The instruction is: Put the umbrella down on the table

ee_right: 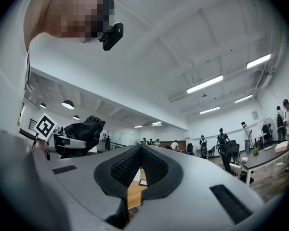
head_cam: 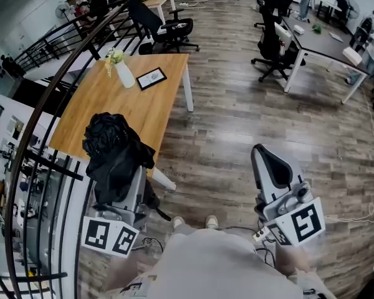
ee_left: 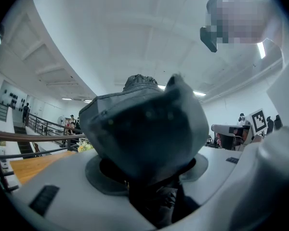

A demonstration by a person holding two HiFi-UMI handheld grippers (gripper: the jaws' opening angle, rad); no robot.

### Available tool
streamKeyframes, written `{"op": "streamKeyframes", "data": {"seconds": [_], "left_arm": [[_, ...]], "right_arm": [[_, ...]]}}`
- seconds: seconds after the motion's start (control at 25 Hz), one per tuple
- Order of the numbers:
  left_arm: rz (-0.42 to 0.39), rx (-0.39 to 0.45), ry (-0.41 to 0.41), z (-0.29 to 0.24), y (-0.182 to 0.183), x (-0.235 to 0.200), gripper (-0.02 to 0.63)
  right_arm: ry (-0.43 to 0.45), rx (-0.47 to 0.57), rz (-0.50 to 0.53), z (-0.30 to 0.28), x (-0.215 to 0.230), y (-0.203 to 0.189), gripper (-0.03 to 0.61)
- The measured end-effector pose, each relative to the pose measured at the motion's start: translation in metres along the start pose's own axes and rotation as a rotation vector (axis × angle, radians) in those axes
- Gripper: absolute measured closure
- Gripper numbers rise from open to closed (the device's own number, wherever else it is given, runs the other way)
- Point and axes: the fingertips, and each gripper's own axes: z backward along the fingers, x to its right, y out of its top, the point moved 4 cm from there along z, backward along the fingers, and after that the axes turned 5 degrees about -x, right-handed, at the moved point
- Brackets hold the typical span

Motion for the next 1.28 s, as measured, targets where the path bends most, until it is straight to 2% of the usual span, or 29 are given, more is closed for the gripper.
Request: {"op": "streamKeyframes", "data": {"seconds": [0.2, 0.32, 0.44, 0.6, 0.76, 1.0, 1.28], "left_arm": [[-0.025, 0.002, -0.001, -0.002, 0.0, 0.006, 0.35], [-0.013, 0.002, -0.001, -0.024, -0.009, 0.021, 0.35], [-0.036, 0.001, 0.011, -0.044, -0.014, 0.032, 0.35], [-0.058, 0.003, 0.031, -0.05, -0.013, 0.021, 0.35], [-0.044, -0.002, 0.05, -0.055, -0.015, 0.0, 0.35], [0.046, -0.024, 0.01, -0.136, -0.025, 0.0, 0.35], [0.031, -0.062, -0.043, -0.196, -0.038, -0.016, 0.35]], "right_arm": [[0.013, 0.006, -0.005, 0.003, 0.0, -0.009, 0.551], [0.018, 0.009, -0.012, 0.008, 0.027, -0.025, 0.552], [0.015, 0.008, -0.032, 0.007, 0.052, -0.039, 0.551], [0.026, -0.017, -0.042, -0.002, 0.052, -0.051, 0.551], [0.025, -0.049, -0.027, -0.01, 0.044, -0.057, 0.551], [-0.029, -0.076, -0.058, -0.034, 0.102, -0.082, 0.551], [-0.074, -0.105, -0.076, -0.074, 0.128, -0.104, 0.551]]}}
